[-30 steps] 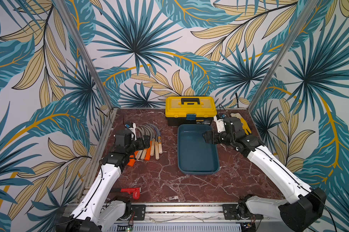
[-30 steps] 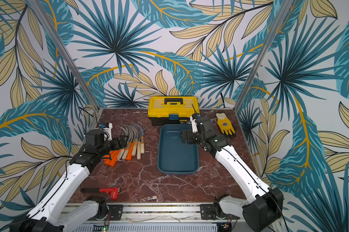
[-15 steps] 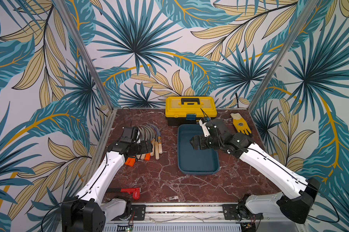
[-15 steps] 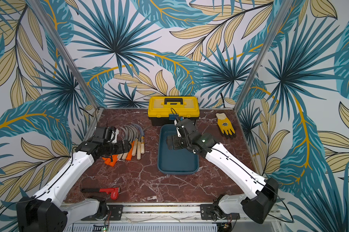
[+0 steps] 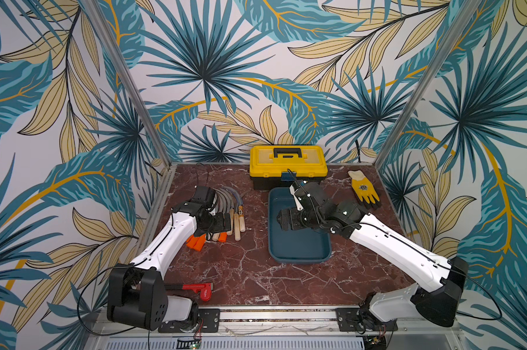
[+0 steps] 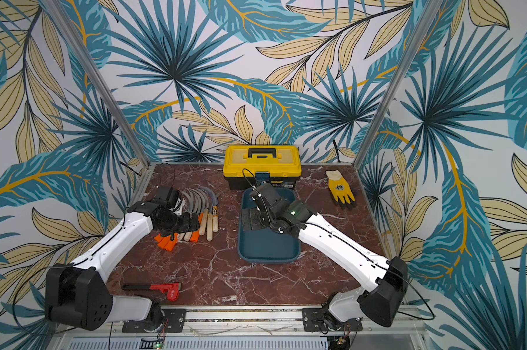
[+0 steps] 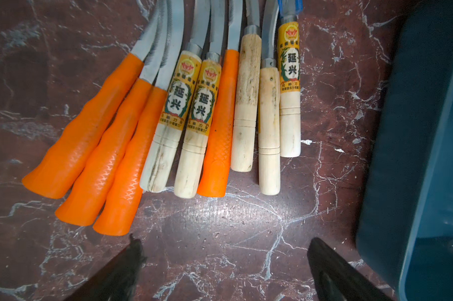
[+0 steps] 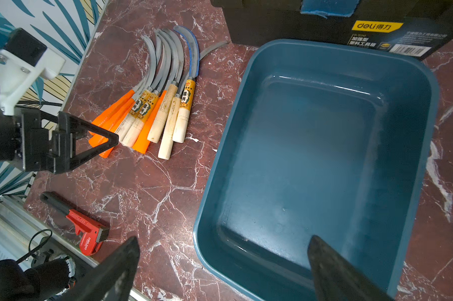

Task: Put small sickles into storage boxes
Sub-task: Pick up the sickle at the center of the board.

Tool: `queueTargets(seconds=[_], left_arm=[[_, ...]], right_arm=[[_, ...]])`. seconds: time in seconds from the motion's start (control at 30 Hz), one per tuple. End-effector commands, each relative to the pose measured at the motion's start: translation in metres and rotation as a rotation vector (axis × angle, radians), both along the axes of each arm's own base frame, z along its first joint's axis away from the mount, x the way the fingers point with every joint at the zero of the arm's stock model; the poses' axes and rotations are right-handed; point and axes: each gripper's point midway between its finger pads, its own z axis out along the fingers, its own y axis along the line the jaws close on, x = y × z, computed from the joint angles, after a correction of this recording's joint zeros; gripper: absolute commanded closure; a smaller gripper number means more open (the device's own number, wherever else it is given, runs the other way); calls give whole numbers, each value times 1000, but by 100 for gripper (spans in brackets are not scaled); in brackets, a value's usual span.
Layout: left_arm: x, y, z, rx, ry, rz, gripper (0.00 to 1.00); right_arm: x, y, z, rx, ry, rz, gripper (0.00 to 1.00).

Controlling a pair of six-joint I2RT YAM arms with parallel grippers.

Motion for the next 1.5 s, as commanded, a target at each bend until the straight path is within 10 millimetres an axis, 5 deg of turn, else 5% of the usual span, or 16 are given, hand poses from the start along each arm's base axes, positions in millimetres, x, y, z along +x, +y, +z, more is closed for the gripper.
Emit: queueTargets(seconds=[0.0, 0.3, 0.4, 0.57, 0.73, 1.47], left_arm=[[5, 0, 2, 27, 17, -28, 1], [17, 5, -10, 83, 53, -58, 13], [20, 3, -16, 77, 71, -72, 25], [23, 3, -29, 59, 122, -55, 66], [29, 6, -33, 78, 129, -52, 72], [45, 20, -71, 76, 219, -57, 68]], right_arm=[[2, -1, -3, -9, 0, -22, 0], [2, -1, -11, -21, 20, -27, 0], [2, 1, -13, -28, 26, -23, 0], [4, 3, -15, -39, 29, -14, 0], [7, 6, -11, -42, 26, -7, 0], [9, 5, -22, -76, 55, -22, 1]])
